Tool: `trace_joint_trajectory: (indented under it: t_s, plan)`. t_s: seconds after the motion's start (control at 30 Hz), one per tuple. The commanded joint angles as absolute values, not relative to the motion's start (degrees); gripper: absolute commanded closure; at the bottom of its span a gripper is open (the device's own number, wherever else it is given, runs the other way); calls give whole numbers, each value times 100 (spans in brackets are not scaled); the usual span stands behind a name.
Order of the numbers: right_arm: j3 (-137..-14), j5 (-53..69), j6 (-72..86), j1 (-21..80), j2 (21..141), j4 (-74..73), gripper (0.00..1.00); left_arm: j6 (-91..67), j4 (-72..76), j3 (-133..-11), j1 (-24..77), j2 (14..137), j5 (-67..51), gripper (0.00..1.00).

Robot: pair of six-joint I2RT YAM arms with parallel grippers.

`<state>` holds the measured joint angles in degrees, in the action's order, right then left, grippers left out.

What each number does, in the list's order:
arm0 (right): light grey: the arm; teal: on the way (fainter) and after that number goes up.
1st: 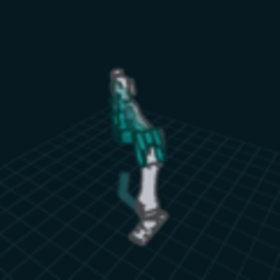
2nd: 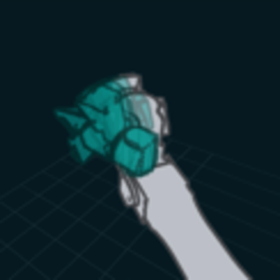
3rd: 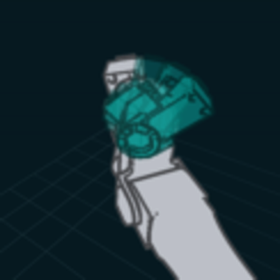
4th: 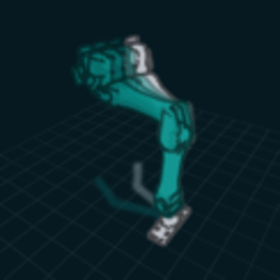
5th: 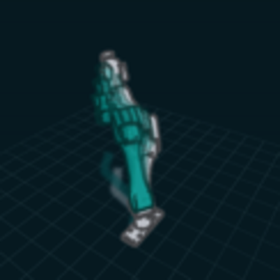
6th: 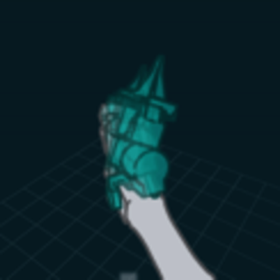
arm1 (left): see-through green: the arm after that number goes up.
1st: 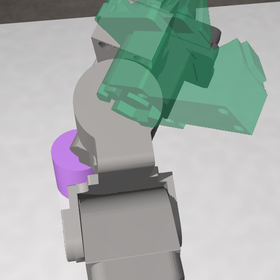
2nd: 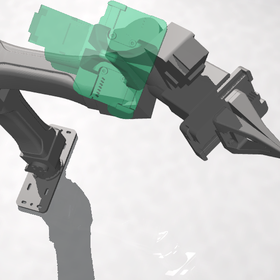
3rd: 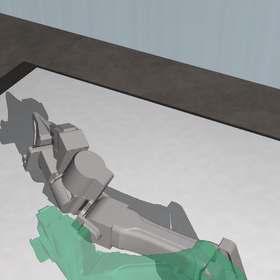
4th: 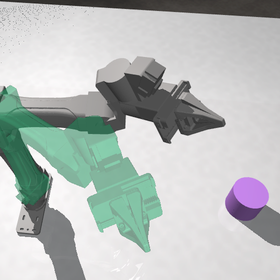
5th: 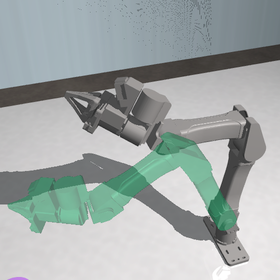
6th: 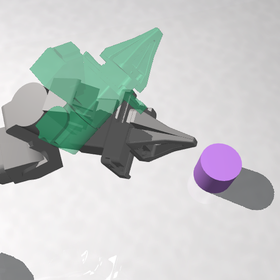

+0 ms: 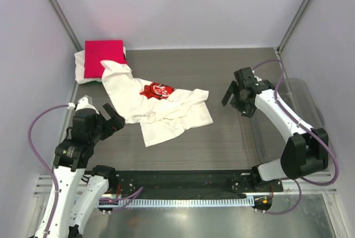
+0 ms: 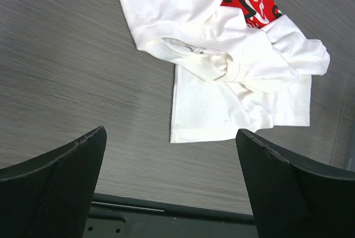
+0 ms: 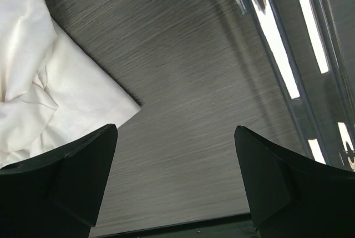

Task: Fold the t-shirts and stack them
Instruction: Move the tshirt to the center of the board, then flatten the tshirt out

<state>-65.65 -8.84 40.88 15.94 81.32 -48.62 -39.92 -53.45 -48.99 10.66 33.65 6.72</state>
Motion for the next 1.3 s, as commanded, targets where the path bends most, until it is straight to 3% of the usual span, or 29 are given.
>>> trace_joint_trajectory:
  t_s: [0.0,0.23,0.37,0.5,0.93,1.13,1.27]
  plan:
    - [-6706,-871,4307,1678,7190,-4369,8,-4149,-5686,-5194,1090,3147,905,0]
    - [-6557,-1344,4868,4031,7557,-4193,9,-3666,-5670,-5563,1081,3287,1240,0]
    - [-6723,-1459,5229,5656,8532,-3718,10,-3542,-5449,-5467,1090,3401,1344,0]
    - [-7740,-1529,5072,6414,10138,-3753,11,-3664,-5151,-5125,1090,3340,1318,0]
    - [-8850,-1555,4887,6661,11530,-3814,12,-3928,-4922,-5027,1090,4060,1503,0]
    - [-10123,-1907,4623,7057,12312,-4480,13,-3788,-5132,-5343,1081,4289,1967,0]
    - [-10897,-1969,4404,7137,12875,-4755,19,-3718,-5317,-5554,1072,4184,2355,0]
